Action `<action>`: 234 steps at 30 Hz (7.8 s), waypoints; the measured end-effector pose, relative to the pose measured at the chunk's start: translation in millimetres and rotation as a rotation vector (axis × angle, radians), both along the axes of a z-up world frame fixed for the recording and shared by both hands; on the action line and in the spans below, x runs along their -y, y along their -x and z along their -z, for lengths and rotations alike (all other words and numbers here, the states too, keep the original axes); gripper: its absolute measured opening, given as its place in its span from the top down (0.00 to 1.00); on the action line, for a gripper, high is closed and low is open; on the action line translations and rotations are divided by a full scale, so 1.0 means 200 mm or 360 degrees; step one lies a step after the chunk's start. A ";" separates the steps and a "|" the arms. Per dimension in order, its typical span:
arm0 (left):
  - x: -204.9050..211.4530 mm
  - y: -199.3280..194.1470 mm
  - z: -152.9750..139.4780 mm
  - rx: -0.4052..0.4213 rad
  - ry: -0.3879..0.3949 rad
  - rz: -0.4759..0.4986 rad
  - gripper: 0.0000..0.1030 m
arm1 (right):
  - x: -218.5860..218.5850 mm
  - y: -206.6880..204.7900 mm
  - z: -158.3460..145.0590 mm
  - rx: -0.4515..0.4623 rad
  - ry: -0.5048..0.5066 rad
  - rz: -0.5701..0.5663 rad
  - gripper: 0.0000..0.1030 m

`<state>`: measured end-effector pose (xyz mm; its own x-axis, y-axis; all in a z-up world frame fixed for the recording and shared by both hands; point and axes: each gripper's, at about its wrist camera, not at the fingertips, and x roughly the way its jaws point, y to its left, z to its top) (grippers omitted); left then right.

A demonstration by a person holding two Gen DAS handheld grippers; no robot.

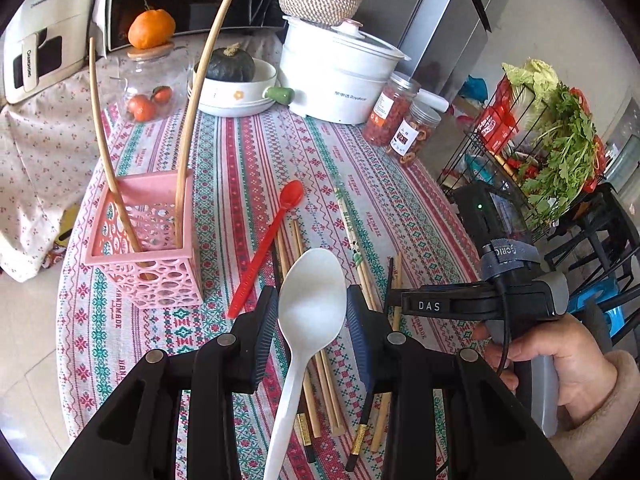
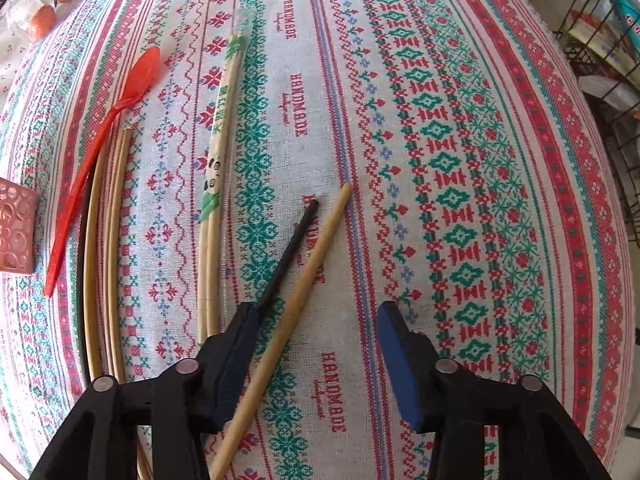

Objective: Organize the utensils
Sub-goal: 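Carry the white spoon into the pink basket and release it while the right gripper grasps a wooden chopstick, then lift the wooden chopstick, lower it into the pink basket, open the right gripper, then grasp the black chopstick with the right gripper while the left gripper reaches toward the wooden chopsticks, then grasp two wooden chopsticks with the left gripper and lift while the right lifts the black chopstick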

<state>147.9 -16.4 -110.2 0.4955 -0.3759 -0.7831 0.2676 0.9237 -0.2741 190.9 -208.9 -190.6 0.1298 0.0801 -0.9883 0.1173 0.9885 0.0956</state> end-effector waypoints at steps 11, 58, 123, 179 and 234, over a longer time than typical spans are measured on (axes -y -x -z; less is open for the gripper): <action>-0.02 0.01 -0.02 0.0036 0.0000 -0.0038 0.64 | 0.06 0.02 0.01 -0.0016 0.0015 0.0003 0.69; -0.47 -0.36 -0.12 0.0778 0.0255 -0.0668 0.61 | 0.08 0.06 -0.51 0.0625 -0.0346 0.0087 0.95; -0.61 0.03 -0.07 0.0003 -0.0180 -0.0568 0.23 | -0.67 0.13 -1.00 0.1417 -0.0406 -0.0232 0.58; 0.00 0.01 0.19 -0.0224 -0.0157 -0.0105 0.49 | -0.11 -0.02 -0.01 0.0125 0.0110 -0.0158 0.85; 0.36 -0.39 0.34 -0.0193 -0.0479 -0.0202 0.92 | 0.23 0.21 -0.47 0.0419 -0.0337 -0.0069 0.96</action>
<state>226.8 -89.0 -177.6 0.4201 -0.0602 -0.9055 0.1273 0.9918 -0.0068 149.9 -255.6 -97.5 0.3703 0.2910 -0.8821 0.0198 0.9470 0.3207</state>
